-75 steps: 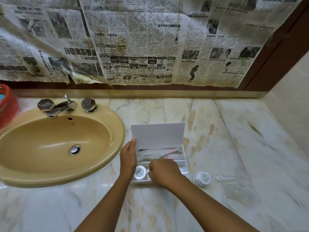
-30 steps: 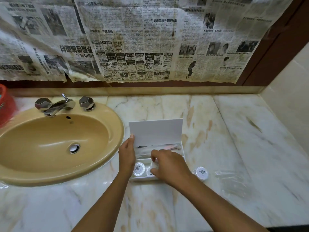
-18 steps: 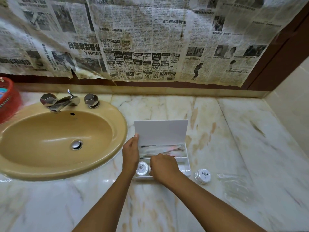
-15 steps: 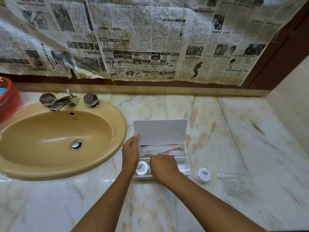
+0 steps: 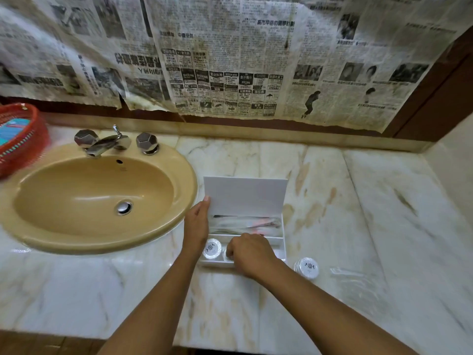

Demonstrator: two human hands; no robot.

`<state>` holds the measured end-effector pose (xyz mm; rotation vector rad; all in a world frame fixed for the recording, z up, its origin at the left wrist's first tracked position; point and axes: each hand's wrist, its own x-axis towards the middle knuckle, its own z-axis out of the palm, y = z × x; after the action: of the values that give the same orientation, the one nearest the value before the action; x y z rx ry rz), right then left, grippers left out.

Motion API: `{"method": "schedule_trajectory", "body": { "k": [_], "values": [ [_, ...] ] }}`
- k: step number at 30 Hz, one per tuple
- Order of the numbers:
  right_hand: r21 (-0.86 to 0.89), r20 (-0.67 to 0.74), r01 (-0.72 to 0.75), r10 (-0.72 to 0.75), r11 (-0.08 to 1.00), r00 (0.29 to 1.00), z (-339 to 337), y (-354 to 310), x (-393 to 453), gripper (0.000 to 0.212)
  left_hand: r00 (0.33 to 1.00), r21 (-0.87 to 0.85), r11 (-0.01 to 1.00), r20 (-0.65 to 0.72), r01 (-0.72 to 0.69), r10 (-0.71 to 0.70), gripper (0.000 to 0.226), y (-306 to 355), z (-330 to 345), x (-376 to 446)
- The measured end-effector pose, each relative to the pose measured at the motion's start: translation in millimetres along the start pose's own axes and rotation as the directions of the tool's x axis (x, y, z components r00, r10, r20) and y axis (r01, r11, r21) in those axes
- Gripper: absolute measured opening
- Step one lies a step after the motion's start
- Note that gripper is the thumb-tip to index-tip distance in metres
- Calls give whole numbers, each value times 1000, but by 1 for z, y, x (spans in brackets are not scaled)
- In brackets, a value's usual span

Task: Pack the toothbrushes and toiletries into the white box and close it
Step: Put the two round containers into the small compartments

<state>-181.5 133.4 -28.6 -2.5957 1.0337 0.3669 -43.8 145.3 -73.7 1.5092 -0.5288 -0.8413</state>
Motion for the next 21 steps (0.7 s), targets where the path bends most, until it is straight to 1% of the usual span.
{"method": "schedule_trajectory", "body": {
  "k": [3,6,8,10,12,14,16,19,20,21],
  "values": [
    [-12,40,22,-22,1000,999,-2,0,0,29,1000,21,1000,-18,0,1,29,1,1,0],
    [-32,28,32,-31,999,999,1,-2,0,29,1000,33,999,-13,3,-2,30,0,1,1],
    [-6,19,2,-2,1000,1000,2,-4,0,28,1000,44,999,2,3,-3,30,-1,0,1],
    [59,-10,-33,34,998,999,5,-5,0,22,1000,47,999,9,-5,5,30,0,-1,1],
    [162,-76,-62,75,985,994,8,-4,-5,16,1000,49,999,6,-17,17,31,2,0,0],
    [277,-171,-78,129,958,977,10,-1,-13,21,1000,54,998,-3,-31,31,33,1,0,-1],
    [368,-294,-80,198,926,935,8,4,-26,24,999,47,998,-4,-42,42,33,2,1,-2],
    [502,-472,-68,339,862,814,3,19,-47,23,998,24,998,15,-56,56,32,1,1,-1],
    [515,-494,-88,379,853,783,2,27,-55,23,998,17,998,20,-55,54,32,1,1,-2],
    [503,-491,-132,408,854,770,2,35,-61,25,998,13,999,22,-52,52,31,1,1,-2]
  ]
}}
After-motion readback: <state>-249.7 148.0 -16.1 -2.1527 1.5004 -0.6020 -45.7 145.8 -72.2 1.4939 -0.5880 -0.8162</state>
